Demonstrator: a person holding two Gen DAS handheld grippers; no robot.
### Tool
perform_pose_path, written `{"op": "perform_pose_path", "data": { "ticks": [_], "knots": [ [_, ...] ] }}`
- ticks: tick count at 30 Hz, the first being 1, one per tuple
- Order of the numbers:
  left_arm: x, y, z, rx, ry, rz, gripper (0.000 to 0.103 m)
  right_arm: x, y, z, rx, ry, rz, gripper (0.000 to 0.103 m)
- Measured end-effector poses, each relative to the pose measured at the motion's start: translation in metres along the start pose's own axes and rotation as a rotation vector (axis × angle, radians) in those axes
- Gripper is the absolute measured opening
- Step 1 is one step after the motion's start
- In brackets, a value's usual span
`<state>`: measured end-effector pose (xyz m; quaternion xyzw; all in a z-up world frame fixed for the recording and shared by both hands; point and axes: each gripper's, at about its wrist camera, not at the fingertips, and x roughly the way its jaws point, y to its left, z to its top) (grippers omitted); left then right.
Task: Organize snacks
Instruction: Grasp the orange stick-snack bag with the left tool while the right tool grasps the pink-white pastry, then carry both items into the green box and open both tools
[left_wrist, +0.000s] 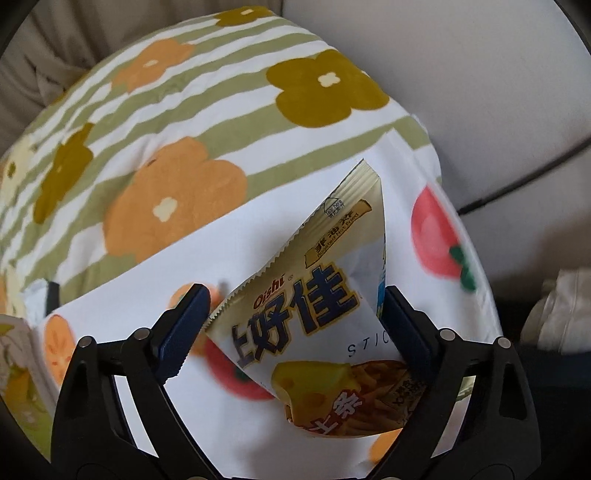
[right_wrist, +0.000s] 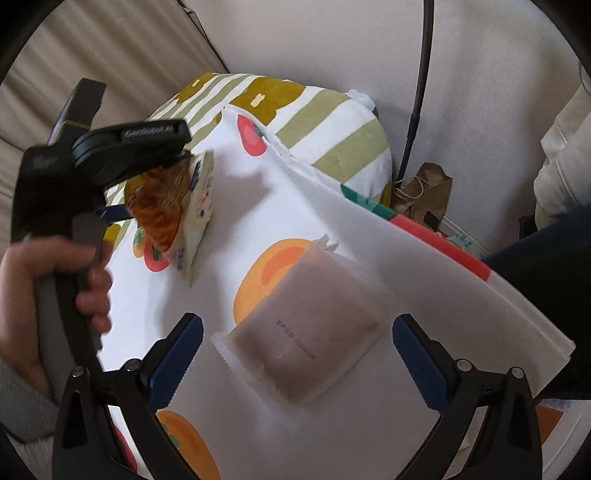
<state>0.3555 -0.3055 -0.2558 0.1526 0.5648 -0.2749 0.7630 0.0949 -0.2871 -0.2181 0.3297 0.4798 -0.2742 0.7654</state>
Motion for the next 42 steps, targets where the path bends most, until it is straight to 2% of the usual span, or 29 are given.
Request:
{"op": "perform_pose_path", "data": {
  "ticks": [4, 9, 15, 17, 18, 21, 23, 28, 42],
  "knots": [
    [-0.013, 0.006, -0.024, 0.067, 0.007, 0.024, 0.086, 0.005, 0.004, -0.003, -0.01, 0.004, -0.012, 0.102],
    [-0.025, 0.014, -0.047, 0.101, 0.027, 0.025, 0.081, 0.009, 0.007, -0.003, -0.016, -0.016, -0.028, 0.102],
    [-0.034, 0.019, -0.065, 0.146, 0.028, 0.03, 0.074, 0.021, 0.022, -0.004, -0.102, -0.041, -0.074, 0.101],
    [-0.037, 0.021, -0.07, 0.158, 0.026, 0.032, 0.071, 0.027, 0.026, -0.009, -0.141, -0.036, -0.097, 0.096],
    [-0.037, 0.021, -0.071, 0.16, 0.025, 0.029, 0.071, 0.031, 0.027, -0.011, -0.155, -0.028, -0.107, 0.088],
    [-0.041, 0.022, -0.077, 0.174, 0.015, 0.022, 0.066, 0.036, 0.029, -0.016, -0.192, -0.029, -0.121, 0.082],
    [-0.044, 0.021, -0.081, 0.181, 0.005, 0.015, 0.06, 0.037, 0.031, -0.016, -0.218, -0.036, -0.135, 0.073],
    [-0.051, 0.021, -0.084, 0.185, -0.01, 0.006, 0.051, 0.034, 0.028, -0.013, -0.231, -0.045, -0.094, 0.067],
    [-0.099, 0.036, -0.099, 0.083, -0.108, -0.068, 0.041, -0.005, 0.032, -0.016, -0.278, -0.118, -0.008, 0.065]
  ]
}}
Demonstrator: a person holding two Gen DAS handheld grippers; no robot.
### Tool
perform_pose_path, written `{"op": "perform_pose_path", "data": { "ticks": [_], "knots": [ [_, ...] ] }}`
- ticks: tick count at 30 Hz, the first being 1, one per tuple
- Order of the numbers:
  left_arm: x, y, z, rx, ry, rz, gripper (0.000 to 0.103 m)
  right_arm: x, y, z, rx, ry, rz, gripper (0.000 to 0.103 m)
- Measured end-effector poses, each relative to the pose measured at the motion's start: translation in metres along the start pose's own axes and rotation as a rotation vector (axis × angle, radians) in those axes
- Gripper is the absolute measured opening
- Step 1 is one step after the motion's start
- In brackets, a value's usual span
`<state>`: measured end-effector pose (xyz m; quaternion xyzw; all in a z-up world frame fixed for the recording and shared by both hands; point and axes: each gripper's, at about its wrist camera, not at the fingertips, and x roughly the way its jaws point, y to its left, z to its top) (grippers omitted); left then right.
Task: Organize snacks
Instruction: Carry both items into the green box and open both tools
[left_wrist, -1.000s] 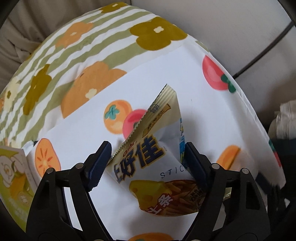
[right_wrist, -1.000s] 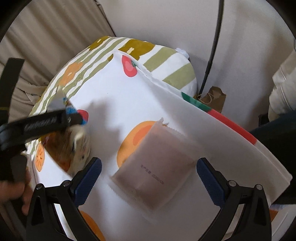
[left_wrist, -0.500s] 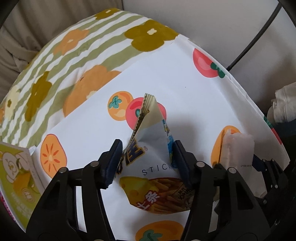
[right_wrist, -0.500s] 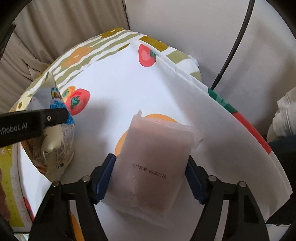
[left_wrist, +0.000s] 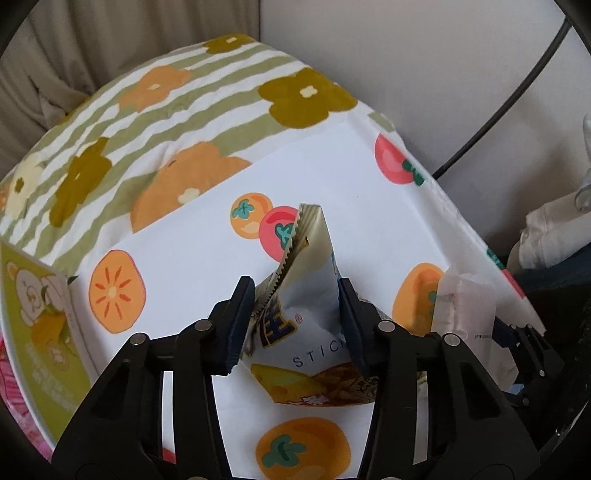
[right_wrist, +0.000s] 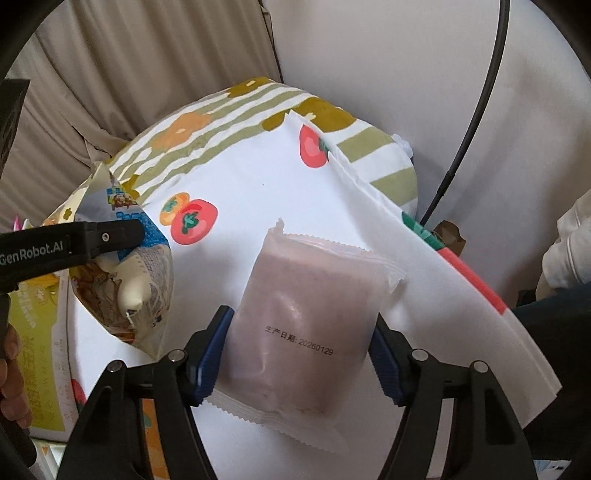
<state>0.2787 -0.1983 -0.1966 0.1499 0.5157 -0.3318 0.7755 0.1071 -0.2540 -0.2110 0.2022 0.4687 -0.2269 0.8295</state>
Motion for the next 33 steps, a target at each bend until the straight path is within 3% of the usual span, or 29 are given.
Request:
{"op": "perform_pose_path", "data": {
  "ticks": [9, 14, 21, 28, 31, 33],
  "knots": [
    [-0.071, 0.012, -0.008, -0.074, -0.131, -0.018, 0.04, -0.039, 0.008, 0.005, -0.083, -0.078, 0.024, 0.065],
    [-0.129, 0.028, -0.022, -0.143, -0.231, 0.006, 0.04, -0.075, 0.025, 0.019, -0.183, -0.138, 0.088, 0.065],
    [-0.214, 0.071, -0.058, -0.257, -0.333, 0.133, 0.04, -0.118, 0.081, 0.029, -0.35, -0.183, 0.25, 0.065],
    [-0.265, 0.132, -0.108, -0.375, -0.357, 0.232, 0.04, -0.146, 0.154, 0.019, -0.493, -0.193, 0.415, 0.065],
    [-0.268, 0.152, -0.126, -0.391, -0.335, 0.266, 0.041, -0.151, 0.183, 0.012, -0.528, -0.183, 0.47, 0.065],
    [-0.261, 0.168, -0.139, -0.4, -0.277, 0.262, 0.041, -0.15, 0.199, 0.009, -0.543, -0.17, 0.492, 0.065]
  ]
}}
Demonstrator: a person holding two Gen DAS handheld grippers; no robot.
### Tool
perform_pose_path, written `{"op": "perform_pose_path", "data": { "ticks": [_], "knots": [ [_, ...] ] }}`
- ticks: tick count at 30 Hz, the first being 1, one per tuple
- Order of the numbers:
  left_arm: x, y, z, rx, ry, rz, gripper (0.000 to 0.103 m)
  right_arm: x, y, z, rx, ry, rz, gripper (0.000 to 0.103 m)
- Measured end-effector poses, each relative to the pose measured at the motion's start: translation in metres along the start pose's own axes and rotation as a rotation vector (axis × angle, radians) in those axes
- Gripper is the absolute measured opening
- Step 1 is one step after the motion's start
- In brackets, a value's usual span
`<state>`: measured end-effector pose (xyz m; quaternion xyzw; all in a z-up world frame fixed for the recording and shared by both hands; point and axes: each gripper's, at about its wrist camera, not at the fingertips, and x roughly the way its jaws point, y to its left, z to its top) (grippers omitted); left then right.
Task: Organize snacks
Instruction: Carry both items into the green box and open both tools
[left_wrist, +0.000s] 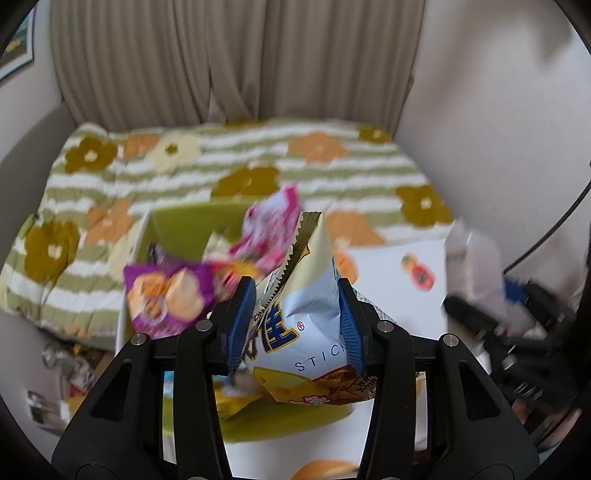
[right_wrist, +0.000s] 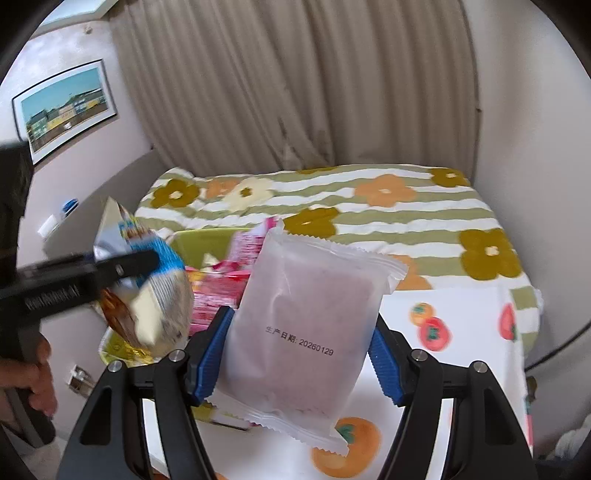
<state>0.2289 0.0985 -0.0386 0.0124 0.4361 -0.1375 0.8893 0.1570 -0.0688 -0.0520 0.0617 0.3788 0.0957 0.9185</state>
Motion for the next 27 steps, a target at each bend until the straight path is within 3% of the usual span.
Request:
{"op": "perform_pose_path", "data": {
  "ticks": [1, 3, 5, 15, 24, 26, 27],
  "knots": [
    [0.005, 0.009, -0.004, -0.004, 0.03, 0.002, 0.042, 0.004, 0.008, 0.002, 0.0, 0.007, 0.011, 0.065],
    [0.008, 0.021, -0.012, -0.013, 0.039, 0.021, 0.055, 0.01, 0.015, 0.003, 0.0, 0.018, 0.032, 0.065],
    [0.013, 0.033, -0.022, -0.033, 0.047, 0.063, 0.102, 0.017, 0.024, 0.004, -0.009, 0.028, 0.042, 0.065],
    [-0.006, 0.085, -0.033, -0.141, -0.013, 0.044, 0.103, 0.042, 0.046, 0.012, -0.041, 0.075, 0.06, 0.065],
    [-0.009, 0.125, -0.028, -0.163, -0.032, 0.073, 0.103, 0.071, 0.091, 0.034, -0.116, 0.113, 0.107, 0.066],
    [-0.007, 0.136, -0.03, -0.177, -0.03, 0.071, 0.103, 0.081, 0.1, 0.036, -0.122, 0.127, 0.115, 0.068],
    [-0.006, 0.139, -0.03, -0.181, -0.029, 0.071, 0.103, 0.082, 0.102, 0.036, -0.122, 0.119, 0.124, 0.077]
  ]
}}
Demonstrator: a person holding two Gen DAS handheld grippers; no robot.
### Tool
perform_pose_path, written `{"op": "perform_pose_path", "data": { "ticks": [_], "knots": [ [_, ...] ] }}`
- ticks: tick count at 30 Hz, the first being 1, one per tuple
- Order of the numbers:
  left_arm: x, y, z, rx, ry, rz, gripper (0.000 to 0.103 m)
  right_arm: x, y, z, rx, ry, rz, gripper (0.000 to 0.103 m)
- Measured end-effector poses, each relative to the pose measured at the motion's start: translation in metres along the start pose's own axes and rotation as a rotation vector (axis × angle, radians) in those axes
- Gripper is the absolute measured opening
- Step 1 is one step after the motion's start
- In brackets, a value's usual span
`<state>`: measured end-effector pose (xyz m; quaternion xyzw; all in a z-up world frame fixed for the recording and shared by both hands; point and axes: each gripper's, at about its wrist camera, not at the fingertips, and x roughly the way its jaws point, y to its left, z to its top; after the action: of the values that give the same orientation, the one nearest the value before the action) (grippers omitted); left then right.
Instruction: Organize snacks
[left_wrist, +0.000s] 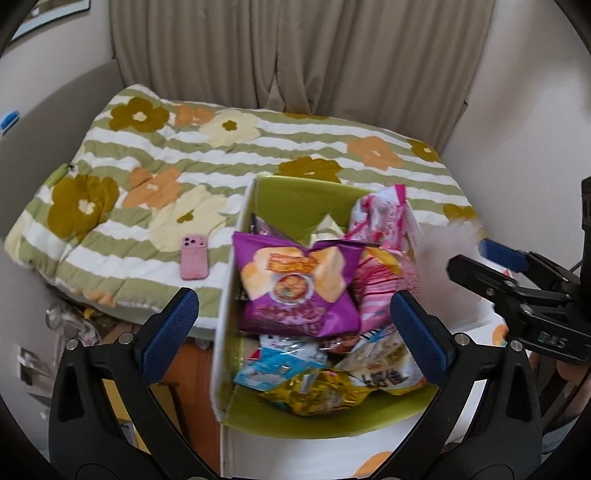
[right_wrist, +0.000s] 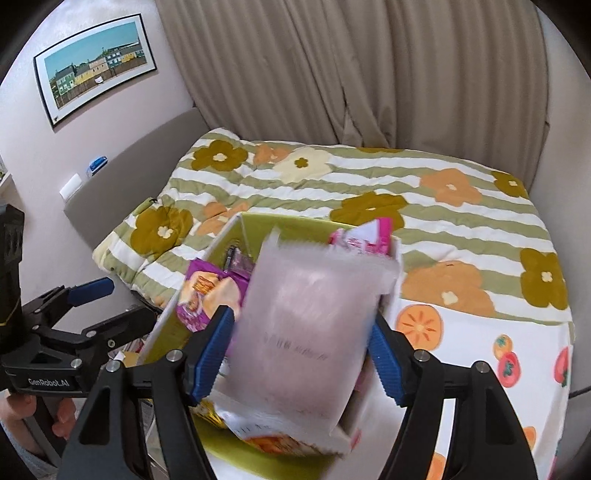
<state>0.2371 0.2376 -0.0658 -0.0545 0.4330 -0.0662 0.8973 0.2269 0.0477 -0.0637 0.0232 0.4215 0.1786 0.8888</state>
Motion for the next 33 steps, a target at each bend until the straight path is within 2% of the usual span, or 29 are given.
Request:
{"op": "perform_pose_path", "data": {
  "ticks": [1, 3, 9, 15, 21, 25, 33],
  "knots": [
    [0.002, 0.004, 0.0, -0.003, 0.002, 0.001, 0.103, 0.0, 0.002, 0.0, 0.0, -0.017, 0.003, 0.092],
    [0.009, 0.01, -0.004, -0.002, 0.01, 0.003, 0.103, 0.0, 0.002, -0.004, 0.007, -0.051, -0.012, 0.101],
    [0.02, 0.01, -0.017, 0.015, 0.038, 0.008, 0.103, 0.008, -0.005, -0.022, 0.063, -0.008, -0.068, 0.101],
    [-0.004, -0.002, -0.03, 0.015, 0.008, 0.034, 0.103, -0.013, 0.001, -0.024, 0.046, -0.04, -0.063, 0.101],
    [-0.044, -0.036, -0.043, 0.053, -0.056, 0.064, 0.103, -0.055, 0.0, -0.033, 0.029, -0.1, -0.057, 0.101],
    [-0.073, -0.063, -0.052, 0.08, -0.11, 0.057, 0.103, -0.091, -0.005, -0.042, 0.028, -0.143, -0.092, 0.101],
    [-0.132, -0.104, -0.073, 0.116, -0.279, 0.089, 0.103, -0.164, -0.021, -0.072, 0.063, -0.216, -0.258, 0.102]
  ]
}}
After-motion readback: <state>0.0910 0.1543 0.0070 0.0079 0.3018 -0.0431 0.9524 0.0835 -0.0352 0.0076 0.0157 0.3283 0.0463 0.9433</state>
